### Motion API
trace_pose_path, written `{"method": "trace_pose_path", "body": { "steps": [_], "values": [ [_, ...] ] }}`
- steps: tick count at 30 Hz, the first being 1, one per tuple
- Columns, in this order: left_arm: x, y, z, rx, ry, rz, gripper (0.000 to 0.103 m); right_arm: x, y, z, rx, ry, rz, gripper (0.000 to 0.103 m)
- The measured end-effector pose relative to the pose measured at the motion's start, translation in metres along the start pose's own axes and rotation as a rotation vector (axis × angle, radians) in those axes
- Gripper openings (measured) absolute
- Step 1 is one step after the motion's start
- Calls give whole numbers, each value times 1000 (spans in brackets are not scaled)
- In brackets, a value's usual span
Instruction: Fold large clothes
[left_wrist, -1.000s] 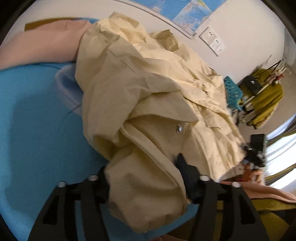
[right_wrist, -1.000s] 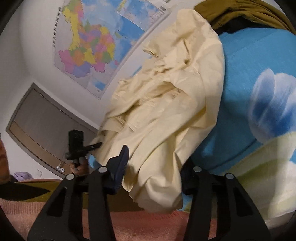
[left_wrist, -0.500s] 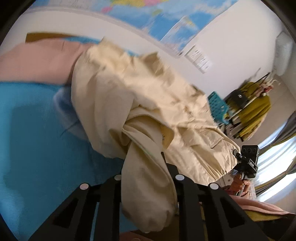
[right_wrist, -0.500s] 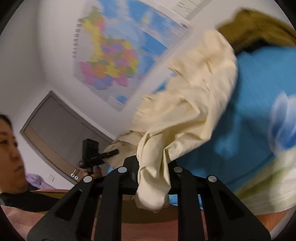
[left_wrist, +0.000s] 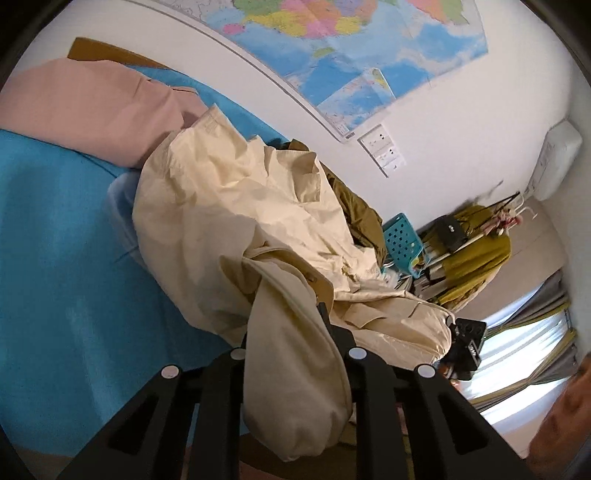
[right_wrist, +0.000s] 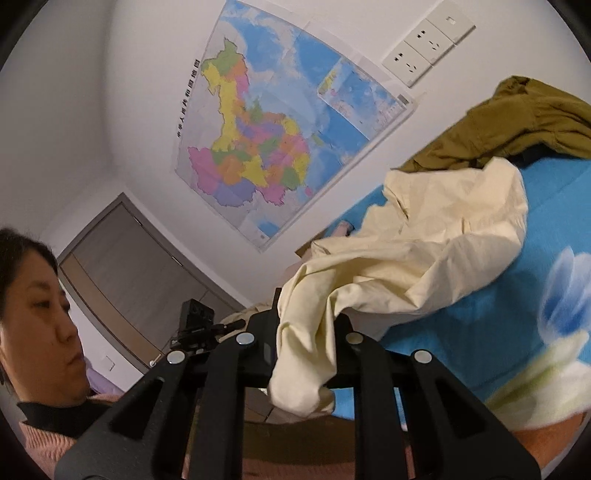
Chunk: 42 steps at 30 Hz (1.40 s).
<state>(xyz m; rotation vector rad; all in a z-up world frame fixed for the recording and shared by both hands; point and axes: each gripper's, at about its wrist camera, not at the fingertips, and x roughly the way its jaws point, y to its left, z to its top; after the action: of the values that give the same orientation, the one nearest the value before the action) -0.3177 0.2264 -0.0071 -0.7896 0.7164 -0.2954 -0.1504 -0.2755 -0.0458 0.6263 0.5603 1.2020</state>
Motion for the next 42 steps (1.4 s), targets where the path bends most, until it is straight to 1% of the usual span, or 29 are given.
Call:
{"method": "trace_pose_path", "body": {
  "steps": [2,5,10,14,17,20,21,22,24,32,38,42],
  "values": [
    [0,-6,15,17,1,27,17,7,-2,13,1,-3,13,15],
    [2,-15,35,34,5,60,18,16,-4,36,7,-18,6,16],
    [8,-27,72,47,-1,82,18,31,-9,74,10,-35,-16,16],
    [16,-35,105,64,1,118,19,47,-16,105,6,-30,-48,17],
    [23,-38,124,66,2,139,19,60,-28,125,32,-32,-64,17],
    [34,-40,144,80,-4,190,19,76,-42,143,47,-23,-94,18],
    [37,-39,149,79,-2,195,19,79,-46,147,53,-22,-103,18],
    [41,-37,155,73,1,197,19,85,-54,153,83,-19,-109,18],
    [50,-31,171,52,6,213,19,95,-65,163,94,-10,-132,18],
    [88,-8,215,8,39,285,19,128,-101,187,154,18,-200,20],
    [113,11,239,-35,71,311,19,149,-128,197,202,41,-265,21],
    [132,22,250,-52,92,346,20,160,-144,202,228,62,-305,24]
  ]
}}
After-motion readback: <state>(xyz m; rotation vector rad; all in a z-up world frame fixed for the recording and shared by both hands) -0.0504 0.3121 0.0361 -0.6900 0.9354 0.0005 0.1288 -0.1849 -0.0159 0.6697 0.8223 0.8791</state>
